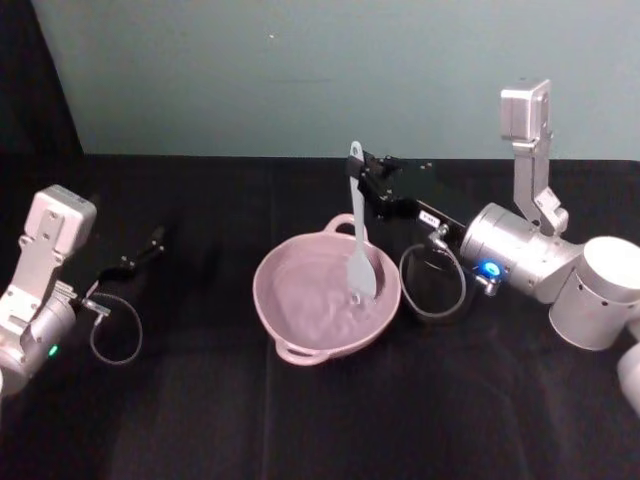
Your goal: Use the one hand to pick up the spoon and stir the clear water in the bowl.
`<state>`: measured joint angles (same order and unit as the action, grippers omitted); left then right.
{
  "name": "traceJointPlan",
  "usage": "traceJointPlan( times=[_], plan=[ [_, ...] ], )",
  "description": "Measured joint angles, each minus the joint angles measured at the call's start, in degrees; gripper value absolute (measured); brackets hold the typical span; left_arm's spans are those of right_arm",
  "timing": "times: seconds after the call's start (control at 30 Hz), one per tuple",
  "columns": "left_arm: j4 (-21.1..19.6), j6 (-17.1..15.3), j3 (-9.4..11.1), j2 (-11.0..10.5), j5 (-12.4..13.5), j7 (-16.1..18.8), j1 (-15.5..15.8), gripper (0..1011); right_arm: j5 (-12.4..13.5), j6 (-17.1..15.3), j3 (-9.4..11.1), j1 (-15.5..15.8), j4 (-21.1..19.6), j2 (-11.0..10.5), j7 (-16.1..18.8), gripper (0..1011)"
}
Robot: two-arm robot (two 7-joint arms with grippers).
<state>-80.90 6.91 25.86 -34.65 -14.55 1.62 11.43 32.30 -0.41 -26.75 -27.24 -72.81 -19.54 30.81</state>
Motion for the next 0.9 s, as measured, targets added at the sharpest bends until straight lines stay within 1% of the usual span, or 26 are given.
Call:
traceJointPlan(
  times=[0.1, 0.17, 0.33, 0.37, 0.53, 0.63, 0.67, 0.77, 0.9],
  plan=[
    [0.0, 0.0, 0.0, 0.0, 0.0, 0.0, 0.0, 1011, 0.0, -0.6, -0.1, 1.6, -2.8, -0.9, 0.1, 121],
    [0.0, 0.0, 0.0, 0.0, 0.0, 0.0, 0.0, 1011, 0.1, -0.7, -0.3, 2.2, -3.7, -1.1, 0.2, 121],
    [0.0, 0.0, 0.0, 0.0, 0.0, 0.0, 0.0, 1011, 0.1, -1.0, -1.2, 3.3, -5.4, -1.1, 0.5, 120],
    [0.0, 0.0, 0.0, 0.0, 0.0, 0.0, 0.0, 1011, 0.1, -1.1, -1.7, 3.4, -5.7, -0.9, 0.7, 121],
    [0.0, 0.0, 0.0, 0.0, 0.0, 0.0, 0.0, 1011, 0.1, -1.3, -3.1, 3.4, -6.1, 0.0, 1.3, 121],
    [0.0, 0.0, 0.0, 0.0, 0.0, 0.0, 0.0, 1011, 0.0, -1.3, -4.3, 2.8, -5.8, 0.9, 1.8, 120],
    [0.0, 0.0, 0.0, 0.0, 0.0, 0.0, 0.0, 1011, 0.0, -1.3, -4.3, 2.8, -5.8, 0.9, 1.8, 120],
    [0.0, 0.0, 0.0, 0.0, 0.0, 0.0, 0.0, 1011, -0.1, -1.2, -5.0, 1.9, -4.9, 1.9, 2.1, 120],
    [0.0, 0.0, 0.0, 0.0, 0.0, 0.0, 0.0, 1011, -0.1, -0.9, -5.5, 0.9, -3.5, 2.9, 2.4, 120]
  ],
)
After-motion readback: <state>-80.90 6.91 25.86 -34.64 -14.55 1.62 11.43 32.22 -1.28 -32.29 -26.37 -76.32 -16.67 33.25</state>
